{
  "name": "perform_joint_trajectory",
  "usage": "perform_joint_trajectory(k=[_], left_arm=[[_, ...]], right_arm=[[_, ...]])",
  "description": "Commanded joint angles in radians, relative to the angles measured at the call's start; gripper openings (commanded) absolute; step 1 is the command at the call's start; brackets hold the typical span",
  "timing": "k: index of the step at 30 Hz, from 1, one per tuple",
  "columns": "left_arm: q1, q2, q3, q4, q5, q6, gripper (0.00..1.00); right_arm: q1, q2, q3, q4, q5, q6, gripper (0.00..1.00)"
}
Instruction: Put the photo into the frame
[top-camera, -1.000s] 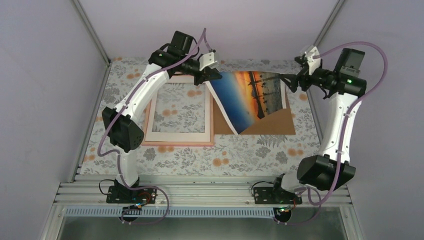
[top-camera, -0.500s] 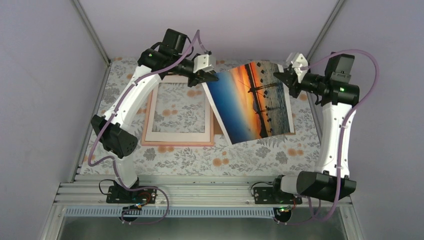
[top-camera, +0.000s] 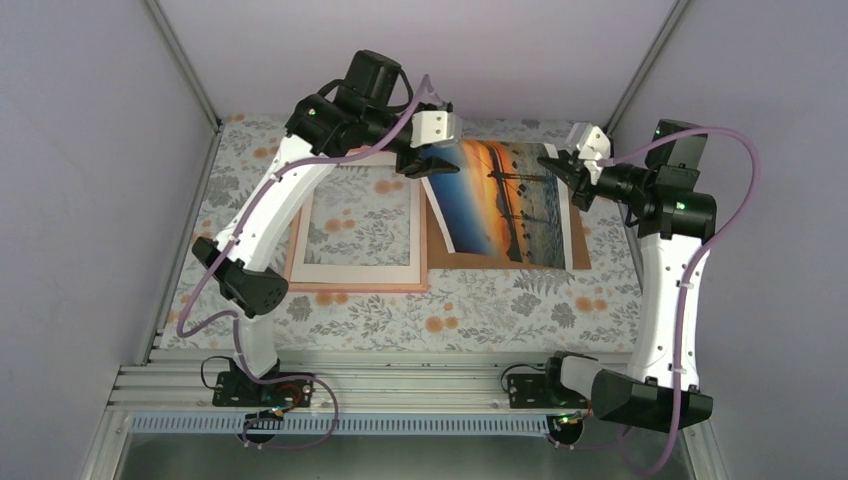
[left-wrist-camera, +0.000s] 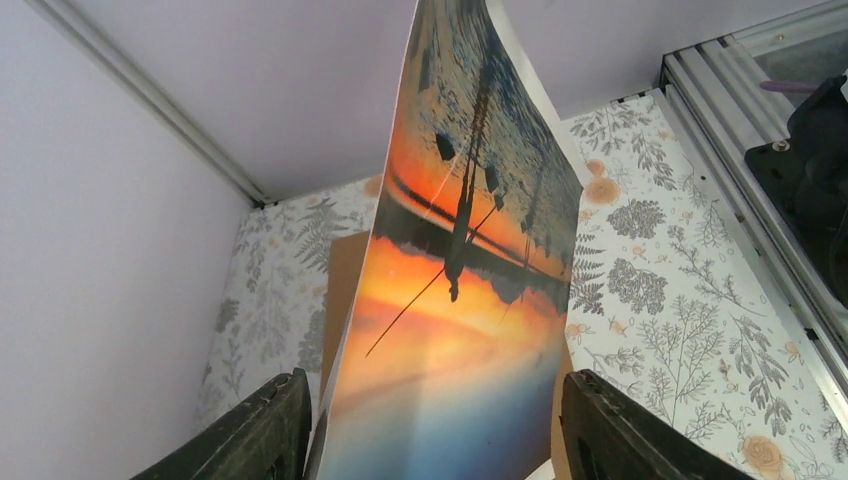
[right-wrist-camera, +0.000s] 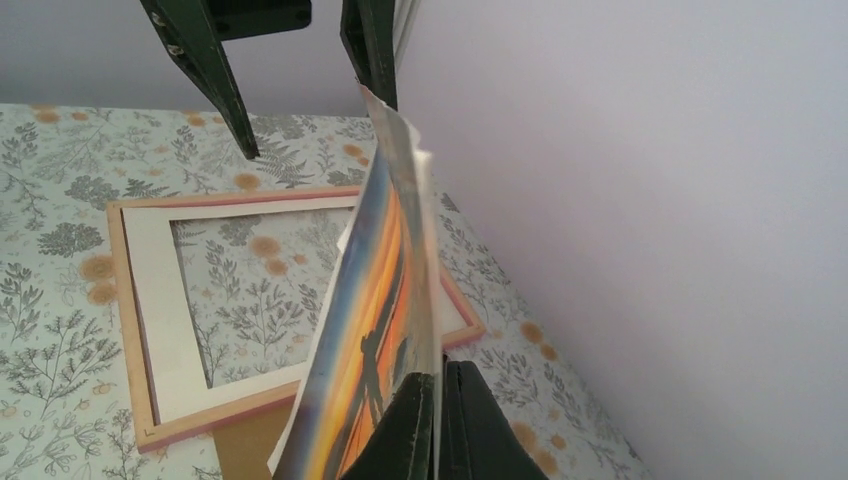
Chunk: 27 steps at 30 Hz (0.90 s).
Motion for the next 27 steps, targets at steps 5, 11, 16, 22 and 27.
perform_joint_trajectory(k=[5,11,16,22,27], left_arm=[[-0.047,0.048,0.055,-0.021,-0.098,0.035,0.42],[-0.031,0.046,0.076,-0.016,-0.174,0.011,0.03],[0.072,0.021,0.076,0.008,-0.183,-0.014,0.02],[0.233,0.009,0.093,0.106,-0.276,0.014,0.02],[0.385,0.027,0.094,0.263,-0.367,0.074,0.02]], right_arm=[[0.036,-0.022,-0.026,0.006,-0.082,-0.034,0.03],[0.043,-0.035,-0.066,0.039,-0.055,0.021,0.41],[0.043,-0.054,-0.143,0.157,-0.035,0.2,1.0],[0.044,-0.075,-0.226,0.263,-0.043,0.332,1.0],[0.043,-0.085,-0.273,0.293,-0.051,0.357,1.0]])
